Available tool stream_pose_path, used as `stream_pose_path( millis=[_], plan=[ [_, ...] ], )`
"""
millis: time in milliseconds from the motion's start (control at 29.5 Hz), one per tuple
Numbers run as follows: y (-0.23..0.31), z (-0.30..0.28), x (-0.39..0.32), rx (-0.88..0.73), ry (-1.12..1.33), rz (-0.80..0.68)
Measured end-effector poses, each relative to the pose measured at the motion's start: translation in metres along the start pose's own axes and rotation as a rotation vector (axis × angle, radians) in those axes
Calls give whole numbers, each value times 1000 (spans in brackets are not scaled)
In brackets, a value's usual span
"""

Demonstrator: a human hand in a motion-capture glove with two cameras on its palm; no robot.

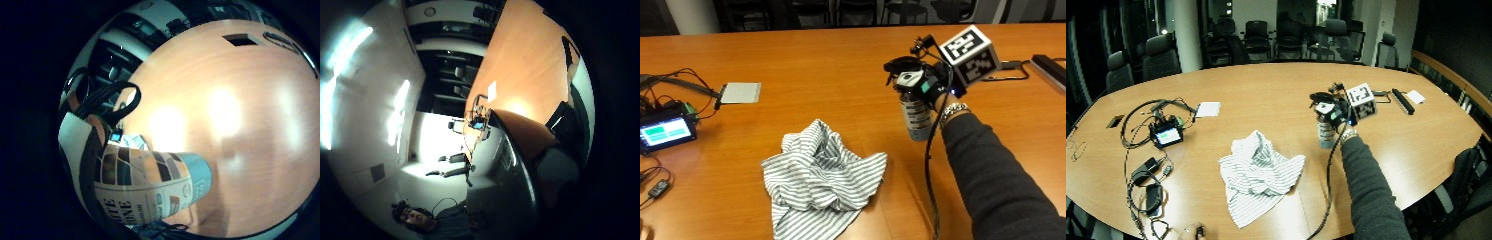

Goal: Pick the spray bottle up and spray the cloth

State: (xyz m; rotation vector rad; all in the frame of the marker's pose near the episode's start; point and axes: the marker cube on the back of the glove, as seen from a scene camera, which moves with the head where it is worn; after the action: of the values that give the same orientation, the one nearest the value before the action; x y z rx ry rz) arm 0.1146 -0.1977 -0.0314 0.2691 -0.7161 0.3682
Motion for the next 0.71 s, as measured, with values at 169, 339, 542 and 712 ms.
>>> stream_pose_path(
  millis=[169,339,542,712],
  plan=[
    [-4,13,-58,-287,307,-98],
    [5,29,-78,-445,584,-91],
    [19,51,-81,-576,925,-48],
    [25,65,-72,-602,1135,-21]
  ],
)
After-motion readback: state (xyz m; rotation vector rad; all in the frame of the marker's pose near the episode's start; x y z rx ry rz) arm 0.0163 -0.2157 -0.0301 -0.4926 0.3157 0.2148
